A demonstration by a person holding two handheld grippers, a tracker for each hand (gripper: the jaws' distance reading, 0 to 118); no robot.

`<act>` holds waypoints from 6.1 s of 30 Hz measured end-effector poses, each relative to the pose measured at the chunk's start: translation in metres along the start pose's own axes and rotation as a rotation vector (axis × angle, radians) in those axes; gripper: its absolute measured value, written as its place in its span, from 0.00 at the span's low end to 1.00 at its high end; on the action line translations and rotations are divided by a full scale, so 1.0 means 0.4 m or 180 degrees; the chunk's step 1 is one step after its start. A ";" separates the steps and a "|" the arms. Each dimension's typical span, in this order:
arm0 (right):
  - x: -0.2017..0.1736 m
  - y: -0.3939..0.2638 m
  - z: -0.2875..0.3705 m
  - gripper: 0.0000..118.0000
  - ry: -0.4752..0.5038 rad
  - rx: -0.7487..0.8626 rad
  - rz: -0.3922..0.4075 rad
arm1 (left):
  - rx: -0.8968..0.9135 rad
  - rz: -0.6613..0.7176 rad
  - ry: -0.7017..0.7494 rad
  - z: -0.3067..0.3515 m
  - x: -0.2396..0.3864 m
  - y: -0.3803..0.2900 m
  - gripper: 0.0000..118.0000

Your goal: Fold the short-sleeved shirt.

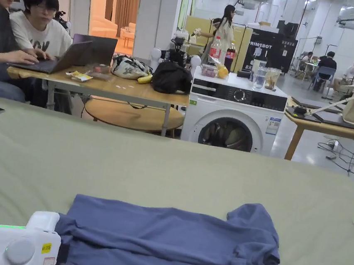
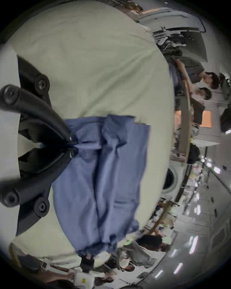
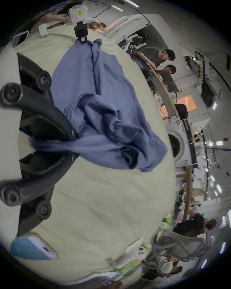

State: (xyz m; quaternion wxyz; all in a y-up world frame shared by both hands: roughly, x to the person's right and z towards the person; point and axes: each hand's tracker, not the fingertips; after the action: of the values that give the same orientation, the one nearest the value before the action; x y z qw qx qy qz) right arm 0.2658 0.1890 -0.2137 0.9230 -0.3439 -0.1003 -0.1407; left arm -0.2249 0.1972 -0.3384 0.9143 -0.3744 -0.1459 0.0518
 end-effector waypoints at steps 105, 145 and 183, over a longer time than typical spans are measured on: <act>0.173 -0.213 0.413 0.00 0.0311 -0.0445 0.0401 | -0.0369 0.0152 -0.0231 0.375 -0.150 -0.282 0.01; -0.213 -0.153 0.311 0.00 0.0715 0.0446 0.0808 | 0.0225 0.0509 -0.1330 0.349 -0.034 -0.133 0.76; -0.110 -0.236 0.404 0.00 0.1099 0.0387 -0.0048 | -0.0424 0.0695 -0.1501 0.125 0.272 -0.236 0.08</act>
State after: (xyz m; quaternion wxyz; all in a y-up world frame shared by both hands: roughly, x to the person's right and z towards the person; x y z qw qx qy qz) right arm 0.1791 0.2363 -0.0486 0.9445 -0.2575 0.0487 -0.1982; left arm -0.1382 0.1854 -0.2137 0.8173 -0.4248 -0.3167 0.2262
